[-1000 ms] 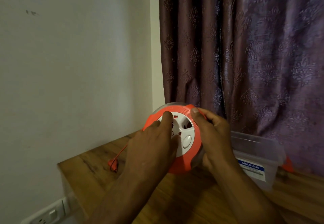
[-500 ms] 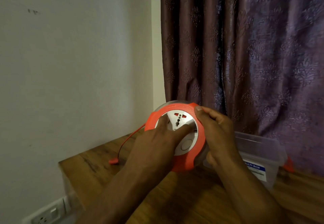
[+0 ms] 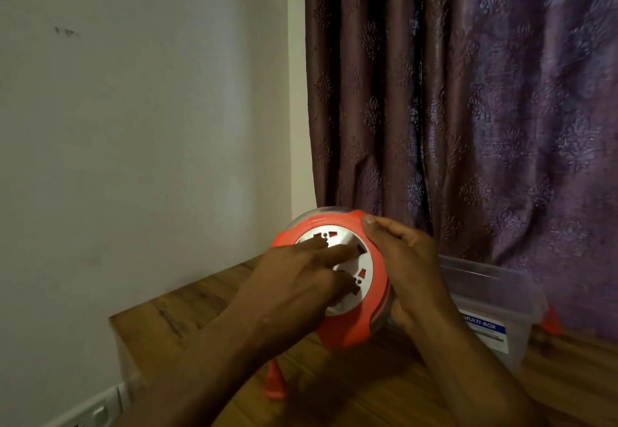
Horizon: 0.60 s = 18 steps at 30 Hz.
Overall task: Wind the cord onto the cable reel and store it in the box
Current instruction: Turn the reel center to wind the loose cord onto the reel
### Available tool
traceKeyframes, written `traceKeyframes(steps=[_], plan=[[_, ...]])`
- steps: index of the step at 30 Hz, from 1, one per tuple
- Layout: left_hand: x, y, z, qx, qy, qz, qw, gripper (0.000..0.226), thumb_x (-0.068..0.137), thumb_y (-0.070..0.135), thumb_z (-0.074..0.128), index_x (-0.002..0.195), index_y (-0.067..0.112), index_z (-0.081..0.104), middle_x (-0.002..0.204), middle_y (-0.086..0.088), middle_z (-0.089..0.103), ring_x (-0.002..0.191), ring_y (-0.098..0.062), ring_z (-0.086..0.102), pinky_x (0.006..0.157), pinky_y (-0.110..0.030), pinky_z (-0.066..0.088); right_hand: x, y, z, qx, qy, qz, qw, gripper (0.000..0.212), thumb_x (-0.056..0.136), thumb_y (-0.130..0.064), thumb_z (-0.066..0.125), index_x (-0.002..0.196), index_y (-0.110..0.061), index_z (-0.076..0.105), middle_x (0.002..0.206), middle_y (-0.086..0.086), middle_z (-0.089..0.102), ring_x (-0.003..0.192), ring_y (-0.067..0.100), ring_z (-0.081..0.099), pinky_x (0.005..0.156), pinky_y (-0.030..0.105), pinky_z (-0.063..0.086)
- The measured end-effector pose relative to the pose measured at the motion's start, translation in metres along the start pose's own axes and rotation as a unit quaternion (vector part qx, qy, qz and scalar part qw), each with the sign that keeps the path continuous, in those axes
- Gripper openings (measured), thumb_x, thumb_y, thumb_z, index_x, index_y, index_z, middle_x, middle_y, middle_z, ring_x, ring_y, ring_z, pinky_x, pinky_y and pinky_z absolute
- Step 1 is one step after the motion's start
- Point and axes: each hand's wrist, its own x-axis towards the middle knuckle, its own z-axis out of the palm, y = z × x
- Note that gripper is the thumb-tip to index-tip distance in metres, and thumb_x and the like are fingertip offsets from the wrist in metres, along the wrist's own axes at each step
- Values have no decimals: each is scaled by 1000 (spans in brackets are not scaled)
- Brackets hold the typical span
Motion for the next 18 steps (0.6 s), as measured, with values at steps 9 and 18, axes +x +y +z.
traceKeyframes(steps=[9,18], plan=[[-21,11,6,-81,71,-135,985,32,73,28,70,104,30,60,116,7,64,77,-20,68,53,-29,57,0,2,1,-39,23,-24,999,12,88,-31,69,80,-35,76,84,-4,79,79,21,76,70,37,61],[-12,21,20,-17,84,-275,958,62,83,72,18,136,43,11,114,7,57,82,-18,60,54,-25,36,-2,9,5,-59,46,-47,996,7,88,-36,69,91,-34,75,92,-5,78,90,20,74,86,47,60]])
